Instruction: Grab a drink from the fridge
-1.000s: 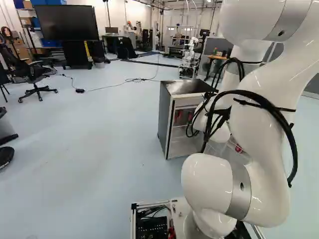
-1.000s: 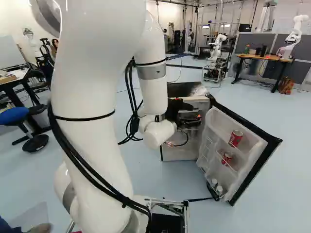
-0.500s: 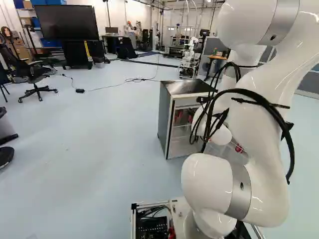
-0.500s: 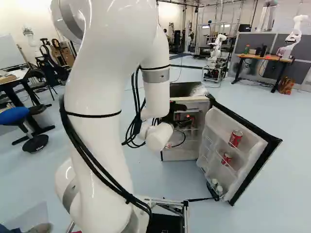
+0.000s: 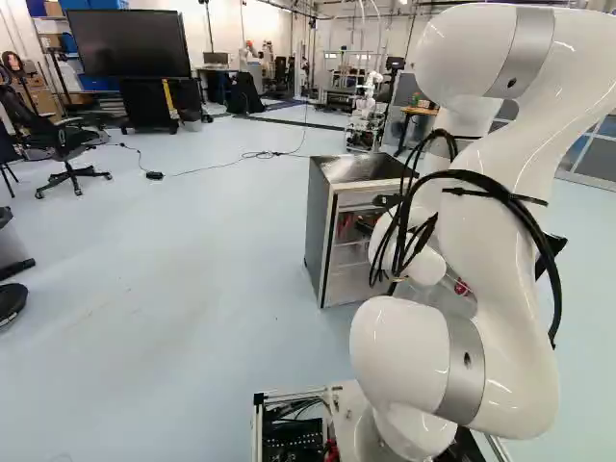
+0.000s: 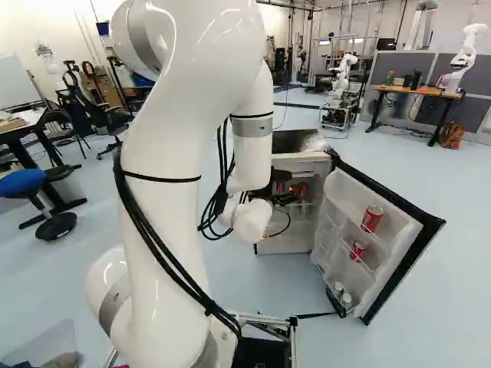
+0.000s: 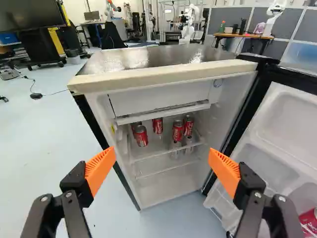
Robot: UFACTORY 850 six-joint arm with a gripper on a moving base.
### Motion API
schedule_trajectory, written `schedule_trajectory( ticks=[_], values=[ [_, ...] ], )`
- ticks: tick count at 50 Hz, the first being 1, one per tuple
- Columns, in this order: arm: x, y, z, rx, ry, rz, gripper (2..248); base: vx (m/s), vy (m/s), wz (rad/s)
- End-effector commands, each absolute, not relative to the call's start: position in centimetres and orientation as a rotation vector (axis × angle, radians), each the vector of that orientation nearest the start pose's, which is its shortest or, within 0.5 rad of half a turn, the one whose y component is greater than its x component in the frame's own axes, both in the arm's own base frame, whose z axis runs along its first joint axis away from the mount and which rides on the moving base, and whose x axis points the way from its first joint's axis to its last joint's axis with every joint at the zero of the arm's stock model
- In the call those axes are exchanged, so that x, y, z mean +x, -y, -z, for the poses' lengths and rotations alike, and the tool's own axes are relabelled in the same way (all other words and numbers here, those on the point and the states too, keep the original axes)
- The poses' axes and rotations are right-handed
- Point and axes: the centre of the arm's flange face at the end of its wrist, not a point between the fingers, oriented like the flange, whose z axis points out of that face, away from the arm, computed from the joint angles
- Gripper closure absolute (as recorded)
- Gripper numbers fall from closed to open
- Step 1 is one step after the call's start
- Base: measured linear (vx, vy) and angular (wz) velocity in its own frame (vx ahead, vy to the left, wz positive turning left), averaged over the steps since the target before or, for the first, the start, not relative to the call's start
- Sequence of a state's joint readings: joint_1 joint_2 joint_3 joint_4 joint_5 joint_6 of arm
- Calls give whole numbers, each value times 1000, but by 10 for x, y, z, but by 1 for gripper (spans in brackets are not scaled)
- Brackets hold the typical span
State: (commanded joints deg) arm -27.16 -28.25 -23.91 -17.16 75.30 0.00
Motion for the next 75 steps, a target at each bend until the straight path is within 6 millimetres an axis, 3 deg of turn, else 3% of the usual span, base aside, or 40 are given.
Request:
schedule_trajectory(
  ticks=[37,75],
  values=[
    [361,152,-206,-2592,-233,1834,3,0,0,0],
    [392,157,-162,-2552,-211,1847,3,0,0,0]
  ],
)
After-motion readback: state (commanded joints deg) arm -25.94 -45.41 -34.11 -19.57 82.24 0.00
